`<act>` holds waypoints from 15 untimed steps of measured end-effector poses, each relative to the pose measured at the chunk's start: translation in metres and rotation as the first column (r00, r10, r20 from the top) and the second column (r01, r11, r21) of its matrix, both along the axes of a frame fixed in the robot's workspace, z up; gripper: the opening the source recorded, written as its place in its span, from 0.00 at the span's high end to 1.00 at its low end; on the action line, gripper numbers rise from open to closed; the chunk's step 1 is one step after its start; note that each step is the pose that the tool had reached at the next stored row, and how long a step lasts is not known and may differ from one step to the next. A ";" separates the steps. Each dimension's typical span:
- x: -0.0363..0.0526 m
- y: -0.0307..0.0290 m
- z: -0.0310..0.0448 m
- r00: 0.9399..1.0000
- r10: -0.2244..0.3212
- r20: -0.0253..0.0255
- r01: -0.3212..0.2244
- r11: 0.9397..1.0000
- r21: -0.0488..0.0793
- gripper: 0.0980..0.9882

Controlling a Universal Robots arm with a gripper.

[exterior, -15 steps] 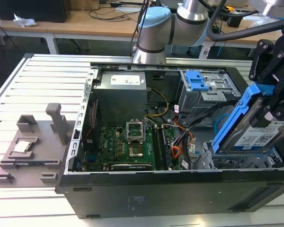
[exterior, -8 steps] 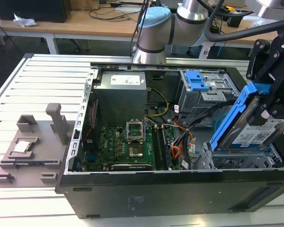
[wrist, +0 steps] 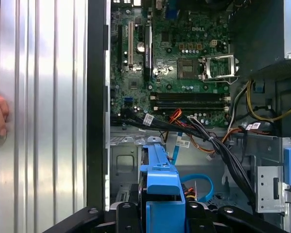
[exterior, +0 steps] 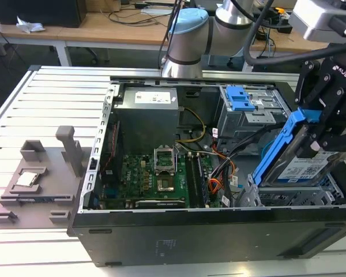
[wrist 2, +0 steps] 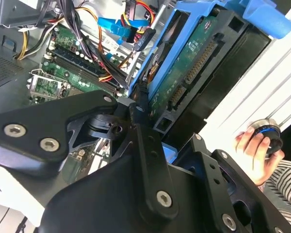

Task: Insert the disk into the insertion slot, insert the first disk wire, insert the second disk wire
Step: 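Insert the disk into the insertion slot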

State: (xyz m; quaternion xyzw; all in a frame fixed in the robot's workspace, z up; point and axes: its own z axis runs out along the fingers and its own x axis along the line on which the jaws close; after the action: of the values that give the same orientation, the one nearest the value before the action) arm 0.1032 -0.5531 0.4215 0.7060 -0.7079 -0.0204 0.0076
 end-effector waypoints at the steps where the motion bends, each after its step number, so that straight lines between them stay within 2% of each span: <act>1: 0.0001 0.0000 -0.0027 1.000 0.000 0.000 0.000 1.000 0.000 0.70; 5: 0.0001 0.0000 -0.0111 1.000 0.000 0.000 0.000 1.000 0.000 0.70; 15: 0.0001 0.0000 -0.0195 1.000 0.000 0.000 0.000 1.000 0.000 0.70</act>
State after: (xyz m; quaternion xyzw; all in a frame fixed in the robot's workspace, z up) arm 0.1032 -0.5531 0.4020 0.7061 -0.7078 -0.0204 0.0076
